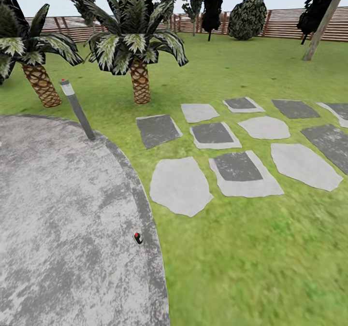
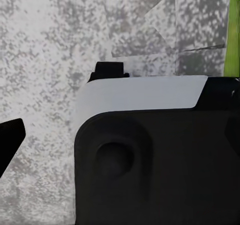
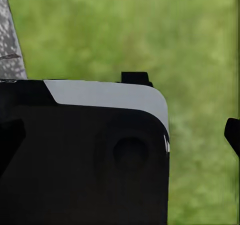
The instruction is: Pick up the pesticide atomizer in the garden and spray insectifuge to fully cover both potted plants in the garden.
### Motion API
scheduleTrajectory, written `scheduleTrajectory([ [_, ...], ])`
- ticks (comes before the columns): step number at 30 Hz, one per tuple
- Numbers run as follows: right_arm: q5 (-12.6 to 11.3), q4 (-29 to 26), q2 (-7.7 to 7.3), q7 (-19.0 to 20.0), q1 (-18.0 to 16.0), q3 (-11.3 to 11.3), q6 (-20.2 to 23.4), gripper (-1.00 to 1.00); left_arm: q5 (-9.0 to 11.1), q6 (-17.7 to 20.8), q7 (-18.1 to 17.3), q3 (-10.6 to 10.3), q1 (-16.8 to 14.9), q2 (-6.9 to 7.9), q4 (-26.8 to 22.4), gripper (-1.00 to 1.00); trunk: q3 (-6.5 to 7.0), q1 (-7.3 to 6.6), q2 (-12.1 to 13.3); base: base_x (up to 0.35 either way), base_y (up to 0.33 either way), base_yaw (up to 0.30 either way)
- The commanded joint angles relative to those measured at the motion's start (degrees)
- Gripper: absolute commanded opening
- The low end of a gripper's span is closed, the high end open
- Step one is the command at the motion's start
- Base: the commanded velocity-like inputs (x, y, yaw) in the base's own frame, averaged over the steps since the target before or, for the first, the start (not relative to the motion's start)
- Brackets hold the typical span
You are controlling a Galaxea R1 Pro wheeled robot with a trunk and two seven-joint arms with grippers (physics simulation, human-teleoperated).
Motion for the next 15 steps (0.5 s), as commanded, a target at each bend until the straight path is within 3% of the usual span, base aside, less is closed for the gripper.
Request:
scheduleTrajectory([
  [1,0.01,0.04,-0.02,0.01,-0.03,0.01,-0.19,1.00,0.01,-0.19,0.06,0.11,-0.03,-0.02,0.05,1.00,-0.10,0.02,-0.02,0.266,-0.203,0.200],
  [15,0.03,0.04,-0.02,0.02,0.03,0.01,-0.20,1.00,0.01,-0.19,0.06,0.11,-0.03,-0.02,0.05,1.00,-0.98,0.02,-0.02,0.261,-0.203,0.200],
])
